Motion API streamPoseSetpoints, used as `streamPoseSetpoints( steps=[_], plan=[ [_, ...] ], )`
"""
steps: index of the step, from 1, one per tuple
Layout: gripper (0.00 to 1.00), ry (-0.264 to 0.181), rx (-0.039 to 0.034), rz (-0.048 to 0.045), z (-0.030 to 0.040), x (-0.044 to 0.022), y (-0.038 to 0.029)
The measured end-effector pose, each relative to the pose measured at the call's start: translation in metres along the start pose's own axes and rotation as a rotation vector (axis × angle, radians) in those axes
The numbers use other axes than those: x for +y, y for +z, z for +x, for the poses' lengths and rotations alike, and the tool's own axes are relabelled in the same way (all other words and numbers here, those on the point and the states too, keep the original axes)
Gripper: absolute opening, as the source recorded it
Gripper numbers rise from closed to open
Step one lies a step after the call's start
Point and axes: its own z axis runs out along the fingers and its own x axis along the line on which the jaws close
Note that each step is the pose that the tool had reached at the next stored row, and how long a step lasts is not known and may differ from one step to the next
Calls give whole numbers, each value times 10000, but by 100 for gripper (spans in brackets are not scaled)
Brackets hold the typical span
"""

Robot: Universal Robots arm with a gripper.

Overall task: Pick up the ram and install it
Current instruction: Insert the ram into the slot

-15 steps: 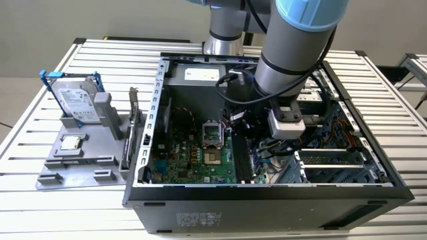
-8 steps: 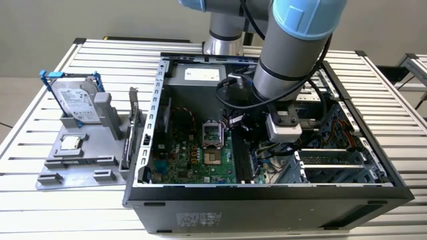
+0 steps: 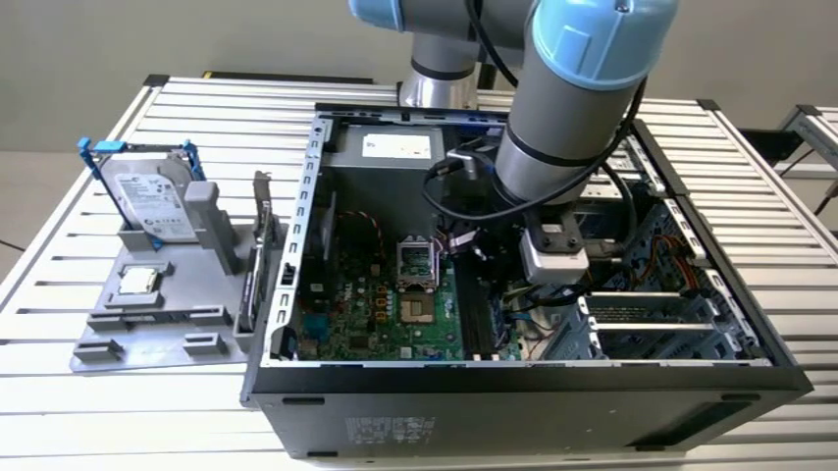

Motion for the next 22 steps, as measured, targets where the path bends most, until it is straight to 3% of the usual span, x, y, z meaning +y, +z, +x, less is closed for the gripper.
streamPoseSetpoints(
  steps=[14, 22],
  plan=[
    [0, 1, 0, -5, 19, -17, 111],
    [0, 0, -1, -8, 20, -35, 129]
  ],
)
